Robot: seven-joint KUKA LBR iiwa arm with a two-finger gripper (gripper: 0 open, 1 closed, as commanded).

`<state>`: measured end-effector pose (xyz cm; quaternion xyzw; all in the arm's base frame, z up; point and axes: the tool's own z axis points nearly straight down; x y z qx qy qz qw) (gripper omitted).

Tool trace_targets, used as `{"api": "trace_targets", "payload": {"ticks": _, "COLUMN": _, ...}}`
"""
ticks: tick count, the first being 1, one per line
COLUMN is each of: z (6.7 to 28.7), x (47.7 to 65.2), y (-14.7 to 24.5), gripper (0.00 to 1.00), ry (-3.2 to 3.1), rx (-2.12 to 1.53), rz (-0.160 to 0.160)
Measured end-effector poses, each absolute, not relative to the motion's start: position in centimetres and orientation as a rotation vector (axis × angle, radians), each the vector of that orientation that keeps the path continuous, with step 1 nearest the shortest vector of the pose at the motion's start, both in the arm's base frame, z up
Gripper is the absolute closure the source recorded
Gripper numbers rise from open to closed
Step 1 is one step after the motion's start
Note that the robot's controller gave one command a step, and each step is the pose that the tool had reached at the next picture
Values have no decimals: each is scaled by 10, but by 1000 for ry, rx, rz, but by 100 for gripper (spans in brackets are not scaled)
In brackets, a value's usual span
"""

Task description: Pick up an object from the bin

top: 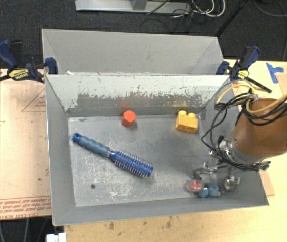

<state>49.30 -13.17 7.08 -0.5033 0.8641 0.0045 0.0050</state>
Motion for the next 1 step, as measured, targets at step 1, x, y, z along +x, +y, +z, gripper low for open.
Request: {"api": "trace_targets", "payload": {"ticks": 1, "z": 72, "x": 484, "y": -86, "gripper": 0, "ry": 2722, "rx": -1539, "rz": -9}}
